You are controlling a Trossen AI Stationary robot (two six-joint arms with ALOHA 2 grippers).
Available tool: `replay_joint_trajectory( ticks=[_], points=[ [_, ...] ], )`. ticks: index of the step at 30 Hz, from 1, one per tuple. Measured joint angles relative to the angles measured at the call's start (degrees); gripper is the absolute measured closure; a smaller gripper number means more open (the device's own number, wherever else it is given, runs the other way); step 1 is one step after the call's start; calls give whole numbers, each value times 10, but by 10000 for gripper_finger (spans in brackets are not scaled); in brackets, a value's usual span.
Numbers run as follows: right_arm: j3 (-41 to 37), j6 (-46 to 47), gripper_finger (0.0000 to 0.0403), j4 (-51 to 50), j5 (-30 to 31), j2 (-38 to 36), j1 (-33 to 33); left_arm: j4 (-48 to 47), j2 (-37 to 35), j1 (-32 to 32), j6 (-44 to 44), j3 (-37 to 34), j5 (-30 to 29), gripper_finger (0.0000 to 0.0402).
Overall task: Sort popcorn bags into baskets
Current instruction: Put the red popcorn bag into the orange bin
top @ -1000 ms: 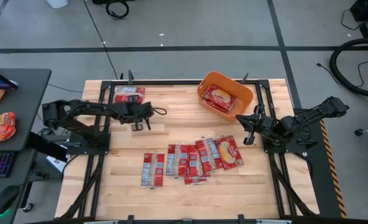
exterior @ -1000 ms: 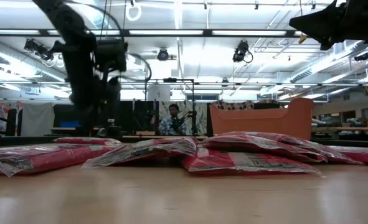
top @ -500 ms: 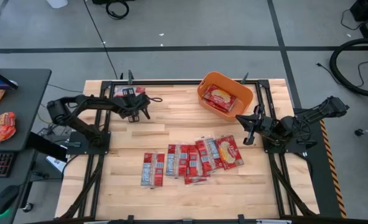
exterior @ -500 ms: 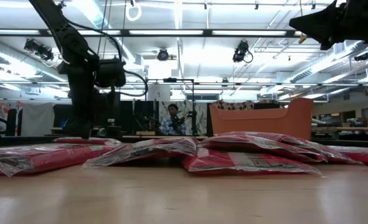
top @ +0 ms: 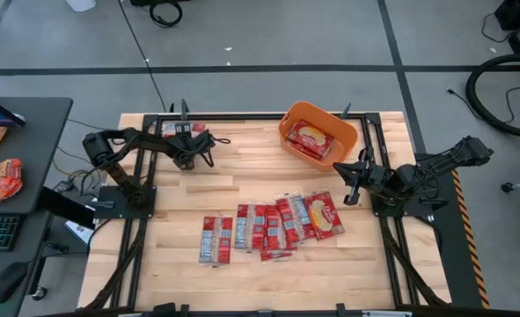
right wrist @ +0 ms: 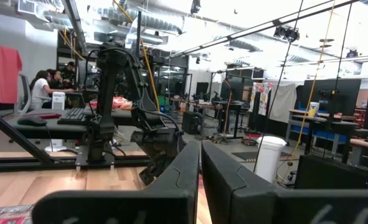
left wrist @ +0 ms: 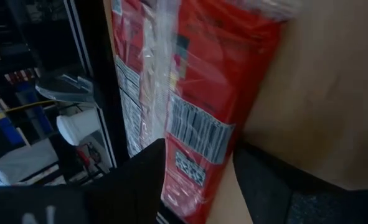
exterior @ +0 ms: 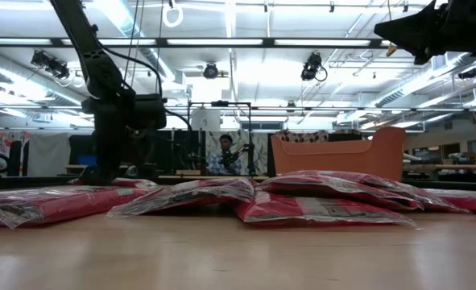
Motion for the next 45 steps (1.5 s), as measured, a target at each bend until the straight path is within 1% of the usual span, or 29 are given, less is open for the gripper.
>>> replay_joint_trajectory(
  ticks=[8,10,14,19,21,24,27,31,35,38,41,45],
  points=[
    [0,0,378,0,0,0,0,50,2,32,9,-1,22,238],
    [0,0,378,0,0,0,0,54,2,35,14,-1,29,251],
    [0,0,378,0,0,0,0,60,2,35,23,-2,40,298],
    [0,0,378,0,0,0,0,64,3,35,27,0,35,370],
    [0,0,378,0,0,0,0,49,1,34,18,11,29,389],
    [0,0,378,0,1,0,0,-1,-9,29,-1,37,38,393],
    [0,0,378,0,3,0,0,-83,-29,17,-30,77,64,394],
    [0,-2,378,0,4,0,0,-217,-37,-13,-81,138,95,395],
    [0,-1,378,0,4,0,0,-310,-37,-54,-121,196,103,396],
    [0,-1,378,0,4,0,0,-328,-37,-91,-131,232,122,396],
    [0,0,378,0,4,0,0,-331,-37,-124,-131,264,124,397],
    [0,0,378,0,4,0,0,-300,-38,-163,-130,307,113,397]
  ],
)
